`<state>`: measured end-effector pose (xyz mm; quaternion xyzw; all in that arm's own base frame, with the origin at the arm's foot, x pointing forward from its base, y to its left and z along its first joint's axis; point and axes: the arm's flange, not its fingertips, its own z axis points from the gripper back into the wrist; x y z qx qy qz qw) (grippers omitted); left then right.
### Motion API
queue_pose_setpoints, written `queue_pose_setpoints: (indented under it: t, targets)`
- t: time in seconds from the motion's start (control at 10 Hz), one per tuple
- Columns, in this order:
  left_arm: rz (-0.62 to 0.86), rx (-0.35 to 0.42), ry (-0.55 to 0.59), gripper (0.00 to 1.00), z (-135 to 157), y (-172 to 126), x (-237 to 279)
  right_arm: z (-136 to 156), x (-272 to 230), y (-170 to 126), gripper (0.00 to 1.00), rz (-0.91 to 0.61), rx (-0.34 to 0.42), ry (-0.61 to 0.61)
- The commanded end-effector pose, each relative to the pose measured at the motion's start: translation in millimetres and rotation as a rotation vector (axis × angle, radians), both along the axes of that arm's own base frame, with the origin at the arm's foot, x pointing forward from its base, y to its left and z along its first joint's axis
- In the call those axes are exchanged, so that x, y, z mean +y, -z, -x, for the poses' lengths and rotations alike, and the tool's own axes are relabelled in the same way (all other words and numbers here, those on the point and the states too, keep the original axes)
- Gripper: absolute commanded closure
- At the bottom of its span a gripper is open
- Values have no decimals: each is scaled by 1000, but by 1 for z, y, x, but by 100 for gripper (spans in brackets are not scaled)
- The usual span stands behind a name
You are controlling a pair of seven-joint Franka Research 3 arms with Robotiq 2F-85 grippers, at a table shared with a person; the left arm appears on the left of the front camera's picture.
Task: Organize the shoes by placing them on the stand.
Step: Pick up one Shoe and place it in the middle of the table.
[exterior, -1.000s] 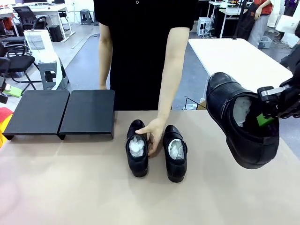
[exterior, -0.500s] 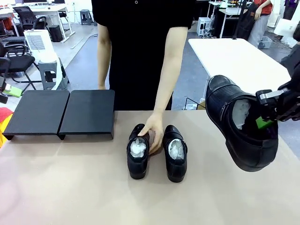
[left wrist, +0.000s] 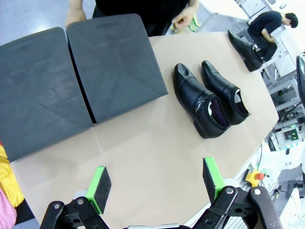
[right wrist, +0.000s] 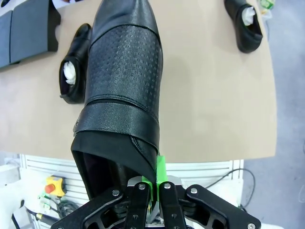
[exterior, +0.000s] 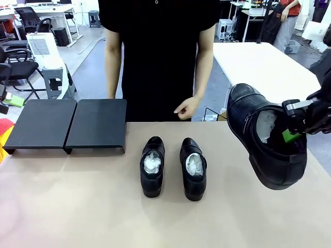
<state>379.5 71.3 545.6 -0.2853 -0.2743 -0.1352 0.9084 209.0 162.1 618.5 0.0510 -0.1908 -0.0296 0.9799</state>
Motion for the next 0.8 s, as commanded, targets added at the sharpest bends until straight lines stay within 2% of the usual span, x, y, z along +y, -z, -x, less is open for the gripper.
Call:
queue_pose_setpoints:
  t: [0.0, 0.2, 0.5, 0.7]
  targets:
    - [6, -14, 14, 0, -1, 0, 1, 1, 2, -1, 100, 5, -3, -7]
    - [6, -14, 14, 0, -1, 0, 1, 3, 22, -6, 100, -29, -1, -6]
    - [6, -14, 14, 0, -1, 0, 1, 21, 85, -20, 100, -19, -35, -28]
    - [6, -14, 14, 0, -1, 0, 1, 26, 107, -29, 100, -40, -36, -42]
